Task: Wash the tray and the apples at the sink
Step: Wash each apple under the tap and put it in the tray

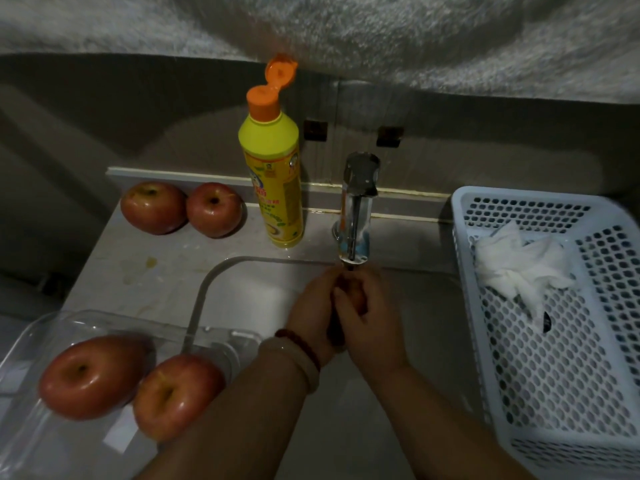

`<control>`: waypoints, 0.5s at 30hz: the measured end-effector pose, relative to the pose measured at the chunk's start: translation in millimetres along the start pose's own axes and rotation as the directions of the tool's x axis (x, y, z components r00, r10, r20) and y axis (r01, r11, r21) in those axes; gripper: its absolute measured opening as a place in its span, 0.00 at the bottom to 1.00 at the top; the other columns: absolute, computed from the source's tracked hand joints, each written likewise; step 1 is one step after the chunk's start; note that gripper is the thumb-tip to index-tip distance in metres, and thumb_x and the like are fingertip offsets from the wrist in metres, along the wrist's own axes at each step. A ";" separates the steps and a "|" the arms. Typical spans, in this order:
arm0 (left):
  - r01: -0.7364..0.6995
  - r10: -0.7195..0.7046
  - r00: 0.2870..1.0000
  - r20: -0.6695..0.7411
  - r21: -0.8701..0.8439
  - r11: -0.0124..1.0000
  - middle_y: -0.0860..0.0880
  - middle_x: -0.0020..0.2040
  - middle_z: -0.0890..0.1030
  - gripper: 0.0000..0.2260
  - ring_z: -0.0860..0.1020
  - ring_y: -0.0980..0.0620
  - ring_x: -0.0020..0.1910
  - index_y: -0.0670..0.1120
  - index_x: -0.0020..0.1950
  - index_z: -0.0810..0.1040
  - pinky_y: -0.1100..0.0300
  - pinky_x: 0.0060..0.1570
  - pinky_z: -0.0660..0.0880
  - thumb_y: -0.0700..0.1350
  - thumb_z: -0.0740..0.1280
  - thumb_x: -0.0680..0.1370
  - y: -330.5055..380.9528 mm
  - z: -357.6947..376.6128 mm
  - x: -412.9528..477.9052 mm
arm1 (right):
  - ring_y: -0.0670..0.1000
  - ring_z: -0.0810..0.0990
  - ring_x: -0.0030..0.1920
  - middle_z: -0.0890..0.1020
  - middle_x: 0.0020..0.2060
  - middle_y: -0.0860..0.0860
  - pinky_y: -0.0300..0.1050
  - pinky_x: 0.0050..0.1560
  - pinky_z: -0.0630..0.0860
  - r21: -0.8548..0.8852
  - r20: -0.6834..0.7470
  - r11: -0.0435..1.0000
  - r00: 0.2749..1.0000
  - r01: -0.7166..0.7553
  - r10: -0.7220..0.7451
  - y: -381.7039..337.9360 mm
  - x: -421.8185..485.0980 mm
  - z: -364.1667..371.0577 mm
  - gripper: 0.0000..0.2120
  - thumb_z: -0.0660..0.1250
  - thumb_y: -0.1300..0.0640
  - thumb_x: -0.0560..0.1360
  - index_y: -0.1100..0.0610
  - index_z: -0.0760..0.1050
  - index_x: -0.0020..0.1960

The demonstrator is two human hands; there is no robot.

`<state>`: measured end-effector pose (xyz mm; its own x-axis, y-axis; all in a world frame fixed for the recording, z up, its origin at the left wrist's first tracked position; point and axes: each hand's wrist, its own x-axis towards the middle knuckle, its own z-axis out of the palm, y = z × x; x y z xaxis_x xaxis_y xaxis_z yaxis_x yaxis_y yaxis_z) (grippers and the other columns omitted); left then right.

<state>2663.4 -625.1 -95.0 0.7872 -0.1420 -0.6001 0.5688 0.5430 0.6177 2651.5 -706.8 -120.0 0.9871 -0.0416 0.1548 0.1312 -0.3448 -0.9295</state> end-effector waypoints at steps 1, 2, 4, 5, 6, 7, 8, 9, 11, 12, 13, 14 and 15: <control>0.058 -0.056 0.998 0.032 -0.035 0.998 0.43 0.44 0.83 0.13 0.82 0.48 0.44 0.43 0.51 0.81 0.58 0.42 0.79 0.48 0.59 0.81 1.8 -1.4 0.2 | 0.45 0.76 0.54 0.77 0.52 0.45 0.39 0.55 0.73 -0.042 0.012 0.996 0.997 0.079 -0.079 5.1 -2.4 -1.1 0.08 0.63 0.50 0.73 0.43 0.73 0.52; 0.035 -0.035 0.999 0.019 -0.012 0.999 0.42 0.46 0.83 0.13 0.83 0.47 0.44 0.42 0.55 0.80 0.58 0.41 0.80 0.48 0.60 0.81 1.0 -2.4 2.3 | 0.45 0.76 0.55 0.77 0.52 0.45 0.37 0.55 0.72 -0.028 0.003 0.997 0.997 0.078 -0.078 7.0 -3.9 -2.1 0.09 0.63 0.51 0.74 0.42 0.72 0.53; -0.126 0.136 0.989 -0.053 0.161 0.979 0.42 0.50 0.83 0.11 0.83 0.47 0.46 0.43 0.59 0.78 0.57 0.40 0.80 0.46 0.62 0.80 -2.4 -3.8 3.7 | 0.42 0.78 0.53 0.79 0.52 0.44 0.32 0.52 0.73 0.109 -0.033 0.992 0.997 -0.069 0.073 -1.9 -4.6 -4.0 0.08 0.63 0.52 0.77 0.41 0.72 0.54; -0.196 0.219 0.973 -0.072 0.246 0.949 0.43 0.50 0.84 0.10 0.83 0.48 0.47 0.45 0.60 0.77 0.56 0.42 0.80 0.46 0.64 0.80 -4.0 -3.9 2.9 | 0.41 0.79 0.51 0.80 0.51 0.44 0.30 0.48 0.73 0.192 -0.062 0.968 0.982 -0.164 0.179 -4.6 -3.6 -3.7 0.08 0.62 0.54 0.79 0.42 0.73 0.55; -0.239 0.268 0.961 -0.060 0.301 0.923 0.45 0.51 0.84 0.11 0.83 0.49 0.48 0.47 0.60 0.77 0.55 0.45 0.81 0.46 0.65 0.79 -6.2 -5.6 2.9 | 0.41 0.80 0.48 0.81 0.49 0.43 0.30 0.44 0.74 0.264 -0.087 0.930 0.954 -0.257 0.288 -8.3 -1.3 -3.3 0.07 0.62 0.54 0.80 0.44 0.74 0.54; -0.256 0.280 0.960 -0.033 0.311 0.915 0.46 0.52 0.84 0.12 0.83 0.49 0.50 0.48 0.61 0.76 0.53 0.48 0.80 0.45 0.66 0.78 -7.8 -6.2 2.2 | 0.42 0.81 0.46 0.83 0.47 0.44 0.32 0.41 0.75 0.319 -0.093 0.886 0.919 -0.337 0.384 -7.8 2.5 -2.8 0.06 0.61 0.53 0.80 0.44 0.75 0.53; -0.254 0.266 0.964 -0.002 0.289 0.923 0.46 0.55 0.83 0.13 0.82 0.49 0.52 0.49 0.63 0.75 0.52 0.50 0.80 0.44 0.67 0.78 -8.5 -7.1 -0.2 | 0.44 0.82 0.45 0.83 0.46 0.45 0.35 0.40 0.76 0.374 -0.072 0.835 0.885 -0.404 0.460 -5.2 6.4 -2.5 0.06 0.61 0.52 0.80 0.44 0.77 0.52; -0.247 0.250 0.968 0.024 0.271 0.930 0.46 0.57 0.82 0.15 0.82 0.48 0.54 0.50 0.64 0.74 0.50 0.53 0.79 0.42 0.67 0.78 -8.3 -8.7 -1.2 | 0.46 0.83 0.45 0.84 0.46 0.46 0.39 0.41 0.77 0.430 -0.030 0.775 0.850 -0.464 0.525 -3.2 10.9 -2.5 0.07 0.61 0.50 0.80 0.44 0.78 0.51; -0.269 0.271 0.962 0.037 0.309 0.912 0.49 0.57 0.82 0.16 0.81 0.49 0.55 0.56 0.63 0.73 0.48 0.55 0.78 0.41 0.66 0.78 -6.3 -12.8 -3.2 | 0.49 0.84 0.46 0.84 0.46 0.48 0.47 0.44 0.79 0.477 0.058 0.709 0.823 -0.520 0.565 -3.7 16.5 -1.8 0.08 0.62 0.49 0.79 0.43 0.80 0.49; -0.292 0.298 0.954 0.041 0.355 0.888 0.53 0.53 0.83 0.15 0.82 0.51 0.53 0.60 0.61 0.72 0.48 0.54 0.79 0.42 0.65 0.79 -6.1 -14.7 -4.9 | 0.48 0.83 0.46 0.85 0.45 0.47 0.45 0.44 0.79 0.436 0.066 0.739 0.837 -0.514 0.543 -3.6 17.3 -0.5 0.07 0.63 0.49 0.79 0.43 0.80 0.48; -0.314 0.325 0.945 0.040 0.399 0.862 0.57 0.49 0.84 0.14 0.82 0.53 0.49 0.64 0.58 0.71 0.48 0.52 0.79 0.44 0.64 0.80 -5.1 -13.6 -8.9 | 0.44 0.83 0.46 0.84 0.45 0.46 0.41 0.44 0.78 0.369 0.058 0.793 0.864 -0.484 0.501 -4.8 16.3 -0.4 0.06 0.64 0.51 0.78 0.42 0.79 0.48; -0.325 0.343 0.939 0.034 0.419 0.847 0.60 0.45 0.84 0.13 0.83 0.52 0.46 0.66 0.56 0.71 0.48 0.50 0.79 0.46 0.64 0.80 -4.6 -12.8 -11.5 | 0.40 0.82 0.45 0.84 0.45 0.44 0.36 0.43 0.76 0.312 0.040 0.846 0.896 -0.433 0.443 -7.8 15.2 -1.5 0.06 0.64 0.52 0.79 0.41 0.78 0.49; -0.336 0.352 0.935 0.039 0.414 0.846 0.60 0.44 0.84 0.13 0.83 0.49 0.44 0.68 0.55 0.70 0.47 0.48 0.79 0.48 0.64 0.80 -3.8 -11.5 -14.7 | 0.35 0.80 0.44 0.83 0.44 0.41 0.31 0.43 0.74 0.277 0.032 0.882 0.921 -0.382 0.389 -13.0 14.6 -3.5 0.08 0.64 0.53 0.79 0.40 0.77 0.49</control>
<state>2646.9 -615.5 -94.4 0.9457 0.0264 -0.3240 0.3156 0.1644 0.9345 2663.9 -706.2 -104.5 0.9627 -0.1427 -0.2299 -0.2362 -0.0287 -0.9713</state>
